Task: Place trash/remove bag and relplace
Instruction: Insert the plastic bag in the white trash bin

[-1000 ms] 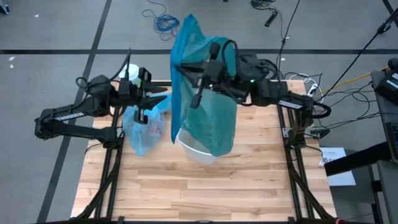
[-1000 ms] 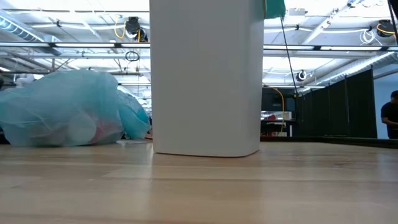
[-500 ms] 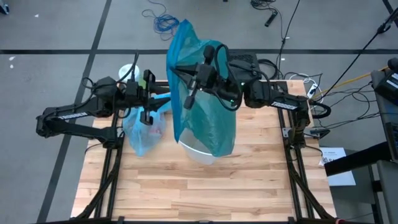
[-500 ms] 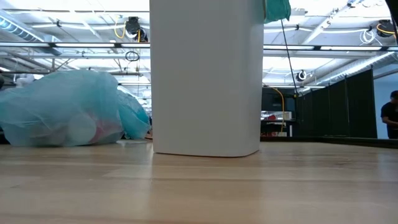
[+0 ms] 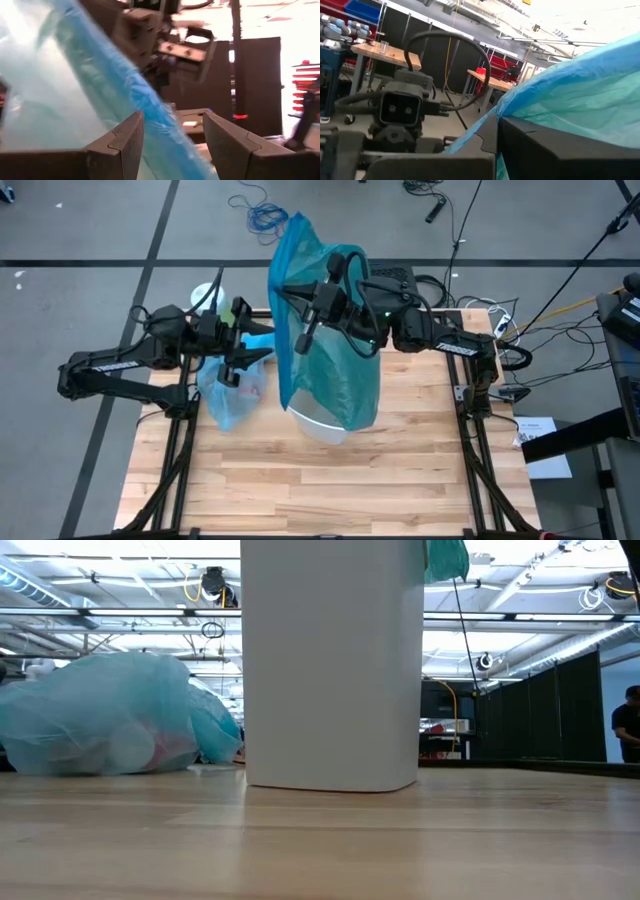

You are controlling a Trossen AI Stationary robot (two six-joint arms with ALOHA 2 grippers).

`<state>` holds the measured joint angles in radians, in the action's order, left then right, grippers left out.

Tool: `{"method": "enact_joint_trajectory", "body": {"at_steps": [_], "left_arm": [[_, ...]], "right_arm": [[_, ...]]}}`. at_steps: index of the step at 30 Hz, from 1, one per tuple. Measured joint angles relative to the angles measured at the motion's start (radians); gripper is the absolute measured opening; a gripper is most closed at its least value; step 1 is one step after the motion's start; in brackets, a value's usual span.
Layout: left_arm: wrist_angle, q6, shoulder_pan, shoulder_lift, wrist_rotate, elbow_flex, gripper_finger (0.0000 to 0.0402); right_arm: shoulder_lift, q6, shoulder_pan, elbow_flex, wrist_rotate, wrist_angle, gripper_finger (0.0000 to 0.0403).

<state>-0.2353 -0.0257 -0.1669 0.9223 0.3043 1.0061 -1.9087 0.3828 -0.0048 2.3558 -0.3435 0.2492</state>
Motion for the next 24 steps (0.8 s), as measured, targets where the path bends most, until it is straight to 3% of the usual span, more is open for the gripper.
{"method": "enact_joint_trajectory", "body": {"at_steps": [3,8,24], "left_arm": [[-0.002,0.020,0.001,-0.005,0.013,0.000,0.0199],[0.017,-0.006,-0.003,0.001,-0.107,0.000,0.0199],[0.009,-0.007,-0.003,0.064,-0.144,0.001,0.0184]], "right_arm": [[0.000,0.000,-0.002,0.000,-0.003,0.012,0.0000],[0.001,-0.001,-0.003,0.000,-0.006,0.012,0.0000],[0.001,-0.004,0.000,0.000,-0.005,0.011,0.0000]]}}
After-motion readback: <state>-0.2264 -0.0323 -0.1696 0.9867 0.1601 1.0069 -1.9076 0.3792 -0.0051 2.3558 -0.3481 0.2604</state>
